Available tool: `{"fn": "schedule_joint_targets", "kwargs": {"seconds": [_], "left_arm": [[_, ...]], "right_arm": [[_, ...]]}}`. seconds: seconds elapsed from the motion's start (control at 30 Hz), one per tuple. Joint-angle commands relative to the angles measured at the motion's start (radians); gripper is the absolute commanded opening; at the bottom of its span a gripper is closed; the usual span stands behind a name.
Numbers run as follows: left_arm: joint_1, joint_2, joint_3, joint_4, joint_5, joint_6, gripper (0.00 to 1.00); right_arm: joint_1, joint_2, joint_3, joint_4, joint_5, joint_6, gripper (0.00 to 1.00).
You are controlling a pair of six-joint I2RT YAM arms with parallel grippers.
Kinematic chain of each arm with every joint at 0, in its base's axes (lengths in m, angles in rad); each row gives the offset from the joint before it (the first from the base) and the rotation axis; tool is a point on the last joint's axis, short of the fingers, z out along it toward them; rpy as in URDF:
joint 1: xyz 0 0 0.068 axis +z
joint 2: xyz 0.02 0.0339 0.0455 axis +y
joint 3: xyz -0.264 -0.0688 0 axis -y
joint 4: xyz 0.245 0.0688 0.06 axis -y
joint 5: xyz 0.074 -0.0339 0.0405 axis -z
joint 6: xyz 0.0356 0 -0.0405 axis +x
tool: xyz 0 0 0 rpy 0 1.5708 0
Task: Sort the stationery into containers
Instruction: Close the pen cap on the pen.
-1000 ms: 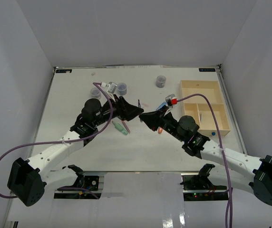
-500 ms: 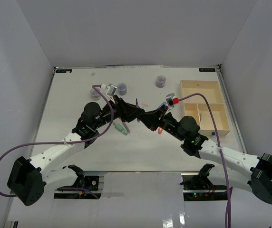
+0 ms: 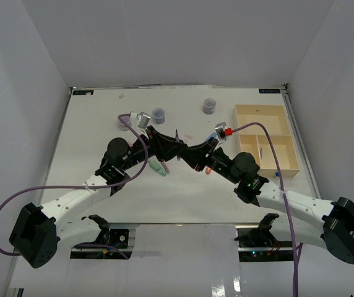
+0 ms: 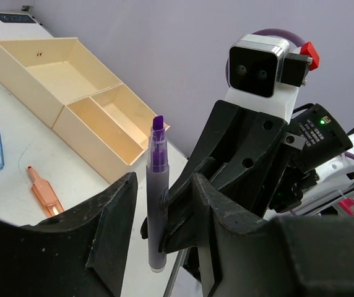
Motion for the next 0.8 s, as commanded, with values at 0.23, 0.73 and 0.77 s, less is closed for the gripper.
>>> {"fn": "schedule_joint_targets", "kwargs": {"seconds": [0.23, 0.73, 0.77], "left_arm": [[-0.006, -0.005, -0.029, 0.095, 0.062, -0.030, 0.41], [-0.006, -0.025, -0.049, 0.121, 0.091, -0.009, 0.05], [-0.006, -0.028, -0.047, 0.104, 0.089, 0.009, 0.03]], "right_arm": [[0.003, 0.021, 0.007, 0.148, -0.004, 0.021, 0.08], [0.003, -0.004, -0.001, 0.123, -0.004, 0.002, 0.20], [0.003, -0.010, -0.001, 0.109, 0.000, -0.010, 0.26]]}}
